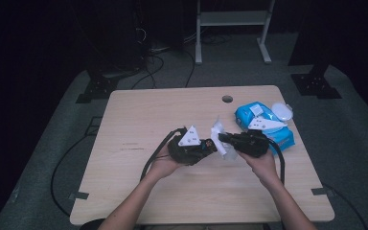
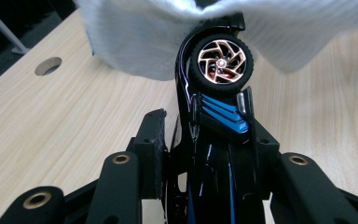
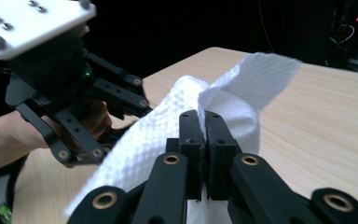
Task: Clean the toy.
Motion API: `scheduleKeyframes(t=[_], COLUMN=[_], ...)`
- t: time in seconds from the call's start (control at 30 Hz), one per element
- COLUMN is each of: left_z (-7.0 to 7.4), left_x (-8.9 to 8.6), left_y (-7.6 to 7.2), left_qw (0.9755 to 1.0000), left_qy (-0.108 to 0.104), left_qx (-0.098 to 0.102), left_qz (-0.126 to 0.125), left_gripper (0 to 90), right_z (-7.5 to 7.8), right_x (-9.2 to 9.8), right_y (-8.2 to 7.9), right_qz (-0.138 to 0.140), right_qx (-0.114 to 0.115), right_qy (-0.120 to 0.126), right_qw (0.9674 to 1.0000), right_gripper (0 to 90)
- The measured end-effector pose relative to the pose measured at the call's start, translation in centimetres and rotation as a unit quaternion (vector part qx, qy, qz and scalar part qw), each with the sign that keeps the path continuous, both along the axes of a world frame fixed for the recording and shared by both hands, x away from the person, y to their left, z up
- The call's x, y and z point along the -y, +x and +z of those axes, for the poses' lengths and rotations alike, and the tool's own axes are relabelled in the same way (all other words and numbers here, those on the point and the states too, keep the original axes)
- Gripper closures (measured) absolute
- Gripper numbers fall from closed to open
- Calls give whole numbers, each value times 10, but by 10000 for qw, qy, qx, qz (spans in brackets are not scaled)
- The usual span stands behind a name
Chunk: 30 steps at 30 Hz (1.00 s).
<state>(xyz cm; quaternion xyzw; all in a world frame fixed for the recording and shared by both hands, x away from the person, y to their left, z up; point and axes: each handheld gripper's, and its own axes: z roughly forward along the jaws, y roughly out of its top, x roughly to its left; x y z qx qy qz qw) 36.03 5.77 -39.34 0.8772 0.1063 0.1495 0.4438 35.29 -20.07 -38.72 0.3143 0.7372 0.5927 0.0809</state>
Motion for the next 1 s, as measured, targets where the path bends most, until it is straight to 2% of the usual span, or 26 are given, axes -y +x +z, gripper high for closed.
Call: scheduleKeyframes(t=[0.07,0.13,0.27,0.37,0.43,0.57,0.67,0.73,0.93,1.0], left_z=[-1,-1,-2,-3,-1,-1,-2,-2,1,2], left_x=[0,-1,-2,-3,-5,-6,-6,-7,-10,-12], left_y=[0,2,2,3,3,4,5,5,6,7], left_qw=[10000,10000,10000,9999,9994,9994,9993,9989,9983,9974], left_qy=[9,-3,34,-106,-281,-297,-302,-395,-512,-646], left_qx=[20,-34,-49,-111,-183,-201,-206,-244,-269,-327], left_qz=[27,-11,-5,33,30,25,42,50,52,43], left_gripper=[577,578,577,577,578,578,578,578,578,578], right_z=[-3,-7,-14,-14,-16,-21,-15,-12,-22,-27], right_x=[3,3,5,4,4,5,6,8,9,8], right_y=[1,2,6,6,7,8,6,6,9,10], right_qz=[-13,-90,-112,-124,-118,-130,-108,-85,-120,-121], right_qx=[-74,-63,-204,-184,-255,-344,-245,-236,-433,-516], right_qy=[67,-107,-75,-125,-136,-12,97,197,310,143], right_qw=[9999,9999,9997,9997,9995,9993,9996,9995,9985,9985], right_gripper=[864,864,864,864,864,864,864,864,864,864])
